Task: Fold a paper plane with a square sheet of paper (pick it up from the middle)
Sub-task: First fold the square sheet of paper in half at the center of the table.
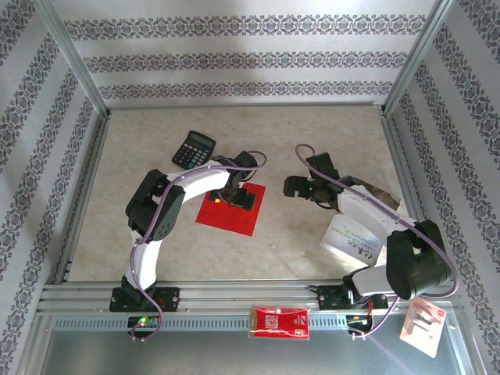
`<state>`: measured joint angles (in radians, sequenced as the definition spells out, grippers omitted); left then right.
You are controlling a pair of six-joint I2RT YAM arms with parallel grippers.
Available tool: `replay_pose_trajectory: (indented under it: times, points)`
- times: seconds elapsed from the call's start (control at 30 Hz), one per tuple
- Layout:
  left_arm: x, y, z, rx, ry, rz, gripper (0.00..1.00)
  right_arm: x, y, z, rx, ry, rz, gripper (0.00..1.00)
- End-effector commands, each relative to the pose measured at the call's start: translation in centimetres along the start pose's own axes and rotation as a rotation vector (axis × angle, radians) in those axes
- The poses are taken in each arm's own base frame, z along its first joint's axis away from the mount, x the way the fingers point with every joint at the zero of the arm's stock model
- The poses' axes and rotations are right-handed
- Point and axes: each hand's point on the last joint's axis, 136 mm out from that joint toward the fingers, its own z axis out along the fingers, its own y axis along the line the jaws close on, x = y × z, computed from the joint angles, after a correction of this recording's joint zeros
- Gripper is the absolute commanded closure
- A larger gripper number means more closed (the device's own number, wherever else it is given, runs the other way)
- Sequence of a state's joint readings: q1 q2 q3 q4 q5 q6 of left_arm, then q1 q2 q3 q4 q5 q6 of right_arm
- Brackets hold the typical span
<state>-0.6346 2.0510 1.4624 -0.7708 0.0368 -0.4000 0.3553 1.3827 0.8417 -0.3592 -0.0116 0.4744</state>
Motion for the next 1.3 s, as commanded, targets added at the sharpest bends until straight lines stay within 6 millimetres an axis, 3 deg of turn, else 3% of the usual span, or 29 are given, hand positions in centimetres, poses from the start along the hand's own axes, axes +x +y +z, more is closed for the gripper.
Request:
replay_pose_trajectory:
  times: [0.0, 0.87, 1.27]
  points:
    - [1.87, 0.62, 1.9, -0.029, 0.077, 0.0, 0.0, 0.52, -0.24, 0.46, -0.005, 0.017, 0.013, 0.02]
    - [2.54, 0.75, 2.65, -0.023, 0.082, -0.005, 0.04, 0.59, 0.17, 0.41, -0.023, 0.027, 0.023, 0.02]
    - [2.19, 0.0, 2.39, 0.016, 0.066, -0.005, 0.12, 0.64, 0.05, 0.55, -0.016, 0.031, 0.029, 0.02]
